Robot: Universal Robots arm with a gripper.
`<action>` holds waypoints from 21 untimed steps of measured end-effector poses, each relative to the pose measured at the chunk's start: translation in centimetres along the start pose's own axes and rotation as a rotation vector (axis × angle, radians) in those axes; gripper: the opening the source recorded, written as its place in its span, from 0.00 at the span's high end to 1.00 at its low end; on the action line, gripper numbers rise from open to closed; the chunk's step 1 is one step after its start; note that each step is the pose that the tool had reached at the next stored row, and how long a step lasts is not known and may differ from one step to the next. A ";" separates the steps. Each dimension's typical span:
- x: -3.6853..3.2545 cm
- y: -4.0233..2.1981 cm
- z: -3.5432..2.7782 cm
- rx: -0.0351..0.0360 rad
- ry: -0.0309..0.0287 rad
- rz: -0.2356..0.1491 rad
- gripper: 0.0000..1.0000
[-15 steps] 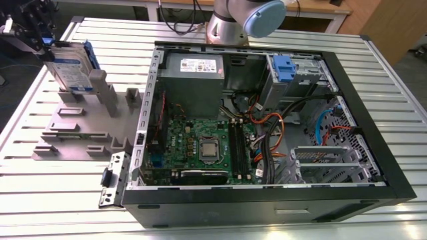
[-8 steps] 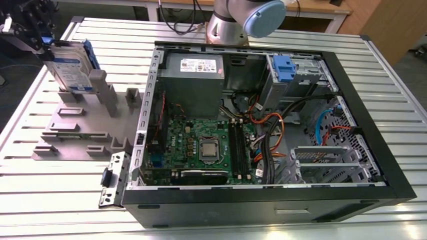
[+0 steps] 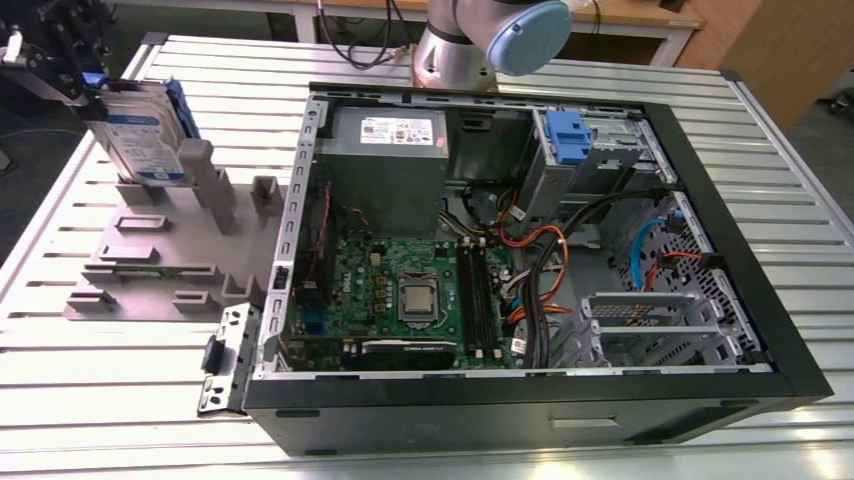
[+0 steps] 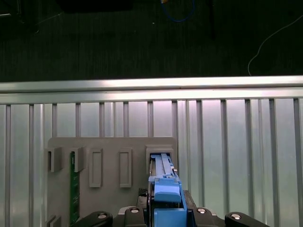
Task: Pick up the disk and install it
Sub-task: 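Pick up the disk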
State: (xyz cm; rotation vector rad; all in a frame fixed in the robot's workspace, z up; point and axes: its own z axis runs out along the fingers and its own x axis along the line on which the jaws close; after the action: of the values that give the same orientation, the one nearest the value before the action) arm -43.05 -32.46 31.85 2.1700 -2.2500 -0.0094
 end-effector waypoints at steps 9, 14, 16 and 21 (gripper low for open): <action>0.00 0.00 -0.14 -0.0001 0.0001 0.000 0.63; 0.00 0.00 -0.15 -0.0001 0.0000 0.000 0.63; 0.00 0.00 -0.15 -0.0001 0.0000 0.000 0.63; 0.00 0.01 -0.30 -0.0001 0.0000 0.000 0.63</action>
State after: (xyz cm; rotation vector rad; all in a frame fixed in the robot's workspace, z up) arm -43.05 -32.47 32.15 2.1699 -2.2500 -0.0094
